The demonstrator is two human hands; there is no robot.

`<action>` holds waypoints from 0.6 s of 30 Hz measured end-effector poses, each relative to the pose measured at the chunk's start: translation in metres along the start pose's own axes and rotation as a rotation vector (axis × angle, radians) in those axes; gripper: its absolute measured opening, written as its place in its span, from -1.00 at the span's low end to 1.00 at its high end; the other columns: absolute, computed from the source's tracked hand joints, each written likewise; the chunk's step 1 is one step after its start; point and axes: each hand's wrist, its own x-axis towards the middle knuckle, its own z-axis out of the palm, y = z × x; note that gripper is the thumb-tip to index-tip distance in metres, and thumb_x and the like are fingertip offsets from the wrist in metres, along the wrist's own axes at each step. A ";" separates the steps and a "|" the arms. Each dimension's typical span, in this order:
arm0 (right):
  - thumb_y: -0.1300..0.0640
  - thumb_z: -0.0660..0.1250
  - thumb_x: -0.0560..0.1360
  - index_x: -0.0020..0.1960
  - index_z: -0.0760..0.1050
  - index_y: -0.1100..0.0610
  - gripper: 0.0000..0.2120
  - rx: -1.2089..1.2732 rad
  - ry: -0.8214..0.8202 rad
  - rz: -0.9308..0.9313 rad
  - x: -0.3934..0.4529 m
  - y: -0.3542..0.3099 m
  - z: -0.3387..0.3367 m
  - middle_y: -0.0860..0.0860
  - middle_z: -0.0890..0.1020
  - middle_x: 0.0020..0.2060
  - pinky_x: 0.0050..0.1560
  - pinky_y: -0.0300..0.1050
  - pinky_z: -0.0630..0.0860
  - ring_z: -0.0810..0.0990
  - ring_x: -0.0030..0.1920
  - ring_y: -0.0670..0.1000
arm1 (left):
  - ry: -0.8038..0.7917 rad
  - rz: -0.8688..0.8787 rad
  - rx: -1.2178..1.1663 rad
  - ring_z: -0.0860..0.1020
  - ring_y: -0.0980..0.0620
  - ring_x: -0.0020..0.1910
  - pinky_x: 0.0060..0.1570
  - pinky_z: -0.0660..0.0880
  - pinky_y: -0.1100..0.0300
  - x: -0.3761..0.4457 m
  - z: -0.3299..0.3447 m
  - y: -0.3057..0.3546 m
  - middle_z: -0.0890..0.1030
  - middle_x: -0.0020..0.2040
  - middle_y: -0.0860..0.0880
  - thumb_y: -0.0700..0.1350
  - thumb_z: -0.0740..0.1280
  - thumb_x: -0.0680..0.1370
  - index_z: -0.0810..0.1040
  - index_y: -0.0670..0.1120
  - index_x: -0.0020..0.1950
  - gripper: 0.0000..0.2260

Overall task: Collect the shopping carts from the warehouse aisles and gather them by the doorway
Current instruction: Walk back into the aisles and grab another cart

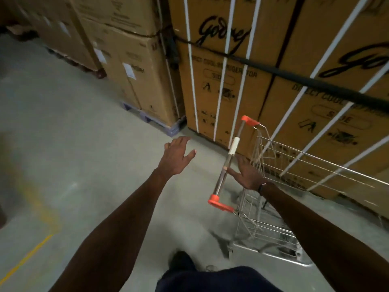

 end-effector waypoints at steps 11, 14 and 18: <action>-0.38 0.30 0.63 0.73 0.05 0.17 -0.07 0.168 0.299 0.422 0.019 -0.024 0.026 0.18 0.24 0.68 0.59 0.19 0.32 0.36 0.58 0.25 | -0.348 0.607 0.102 0.36 -0.19 0.54 0.47 0.25 -0.24 0.202 0.040 0.026 0.42 0.55 -0.12 0.19 0.23 0.71 0.32 -0.05 0.62 -0.46; -0.44 0.24 0.60 0.75 0.05 0.16 -0.02 0.234 0.378 0.565 0.011 -0.040 0.036 0.16 0.20 0.70 0.58 0.19 0.36 0.37 0.58 0.21 | -0.413 0.732 0.161 0.39 -0.18 0.50 0.44 0.27 -0.23 0.226 0.047 0.033 0.45 0.52 -0.10 0.20 0.25 0.70 0.34 0.01 0.59 -0.49; -0.49 0.16 0.59 0.60 0.36 0.13 -0.14 0.284 0.475 0.711 0.002 -0.061 0.061 0.11 0.51 0.48 0.38 0.04 0.50 0.54 0.39 0.14 | -0.509 0.938 0.241 0.40 -0.17 0.51 0.44 0.30 -0.28 0.250 0.060 0.041 0.43 0.56 -0.07 0.23 0.29 0.67 0.38 0.04 0.56 -0.49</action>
